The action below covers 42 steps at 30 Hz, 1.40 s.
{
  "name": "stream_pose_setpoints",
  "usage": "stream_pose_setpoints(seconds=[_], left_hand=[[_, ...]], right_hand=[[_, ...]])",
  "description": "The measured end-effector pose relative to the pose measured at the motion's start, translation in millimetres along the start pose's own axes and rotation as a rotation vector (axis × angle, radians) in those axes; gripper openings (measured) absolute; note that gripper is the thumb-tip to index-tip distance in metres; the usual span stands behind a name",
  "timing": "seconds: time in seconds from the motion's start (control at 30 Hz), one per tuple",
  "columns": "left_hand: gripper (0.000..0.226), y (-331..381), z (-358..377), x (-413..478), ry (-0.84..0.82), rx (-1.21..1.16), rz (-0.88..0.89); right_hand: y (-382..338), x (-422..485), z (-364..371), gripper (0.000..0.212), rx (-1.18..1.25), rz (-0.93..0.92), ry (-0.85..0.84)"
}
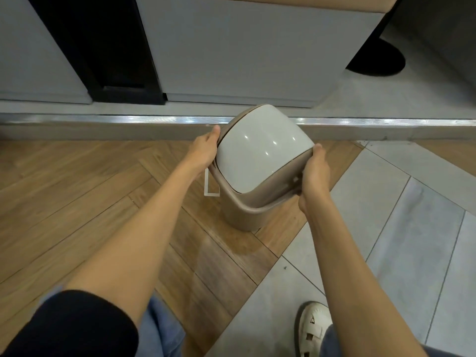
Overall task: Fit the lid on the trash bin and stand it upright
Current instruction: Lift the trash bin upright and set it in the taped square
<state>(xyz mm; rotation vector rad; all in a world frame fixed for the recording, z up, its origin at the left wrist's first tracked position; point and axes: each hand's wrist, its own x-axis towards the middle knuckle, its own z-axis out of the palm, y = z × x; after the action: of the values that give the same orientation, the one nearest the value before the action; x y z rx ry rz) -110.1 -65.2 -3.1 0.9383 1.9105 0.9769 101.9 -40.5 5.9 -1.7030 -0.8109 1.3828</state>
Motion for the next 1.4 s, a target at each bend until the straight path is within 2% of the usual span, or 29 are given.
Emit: stream_pose_setpoints(seconds=[0.23, 0.37, 0.43, 0.53, 0.63, 0.8, 1.0, 1.17, 1.33, 1.4], left_hand=[[0.049, -13, 33, -46, 0.367, -0.202, -0.040], [0.039, -21, 48, -65, 0.427, -0.312, -0.105], [0.038, -22, 49, -70, 0.433, -0.340, -0.122], [0.038, -27, 49, -74, 0.392, -0.397, -0.157], [0.034, -37, 43, -74, 0.315, -0.462, -0.223], [0.051, -40, 18, -61, 0.212, -0.620, -0.389], [0.051, -22, 12, -56, -0.117, -0.666, -0.435], [0.037, -26, 32, -60, -0.061, -0.816, -0.408], [0.038, -23, 31, -38, -0.066, -0.832, -0.351], [0.036, -17, 28, -28, -0.073, -0.815, -0.342]], right_hand=[[-30, 11, 7, 0.069, -0.161, -0.098, -0.164], [-44, 20, 11, 0.072, -0.239, -0.147, -0.237], [-47, 26, 12, 0.081, -0.268, -0.163, -0.260], [-46, 34, 11, 0.087, -0.286, -0.196, -0.279], [-48, 26, 5, 0.074, -0.266, -0.226, -0.237], [-34, 22, -14, 0.057, -0.274, -0.173, -0.149], [-2, 9, -10, 0.065, -0.195, -0.061, -0.277], [1, 9, -2, 0.078, -0.252, -0.166, -0.205], [-6, 18, 7, 0.053, -0.255, -0.274, -0.202], [-10, 26, 14, 0.052, -0.262, -0.322, -0.219]])
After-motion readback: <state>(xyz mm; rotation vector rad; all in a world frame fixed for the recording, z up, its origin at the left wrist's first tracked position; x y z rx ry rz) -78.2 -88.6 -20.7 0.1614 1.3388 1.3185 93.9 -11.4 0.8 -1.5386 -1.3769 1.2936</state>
